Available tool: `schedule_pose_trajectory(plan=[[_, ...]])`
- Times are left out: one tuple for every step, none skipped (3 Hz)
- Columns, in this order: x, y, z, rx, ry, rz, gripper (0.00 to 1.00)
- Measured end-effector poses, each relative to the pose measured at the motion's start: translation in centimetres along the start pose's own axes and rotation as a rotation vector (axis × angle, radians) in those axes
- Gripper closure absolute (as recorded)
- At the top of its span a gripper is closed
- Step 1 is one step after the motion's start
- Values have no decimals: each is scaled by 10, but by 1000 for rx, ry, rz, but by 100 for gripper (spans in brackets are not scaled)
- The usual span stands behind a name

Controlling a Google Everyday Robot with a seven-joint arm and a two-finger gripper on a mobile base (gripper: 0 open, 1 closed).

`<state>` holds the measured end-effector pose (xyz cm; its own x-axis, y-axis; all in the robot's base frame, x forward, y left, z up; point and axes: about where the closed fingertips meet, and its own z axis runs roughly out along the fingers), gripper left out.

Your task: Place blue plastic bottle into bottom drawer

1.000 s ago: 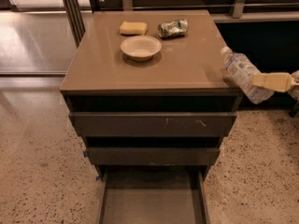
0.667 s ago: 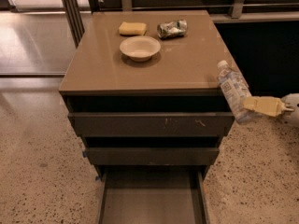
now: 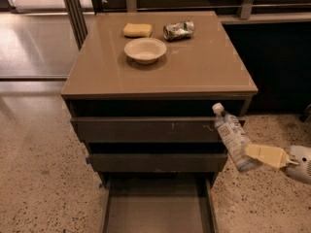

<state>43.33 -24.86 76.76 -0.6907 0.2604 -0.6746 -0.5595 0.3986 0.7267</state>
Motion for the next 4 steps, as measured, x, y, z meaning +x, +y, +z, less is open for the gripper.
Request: schedule_pose_trajectory(plan=[[29,-8,-2,-14,-9,79,100],[49,-34,3,-22,30,171,100],[51,-38,6,-24,38,186,100],[70,-58,18,-58,46,240,100]])
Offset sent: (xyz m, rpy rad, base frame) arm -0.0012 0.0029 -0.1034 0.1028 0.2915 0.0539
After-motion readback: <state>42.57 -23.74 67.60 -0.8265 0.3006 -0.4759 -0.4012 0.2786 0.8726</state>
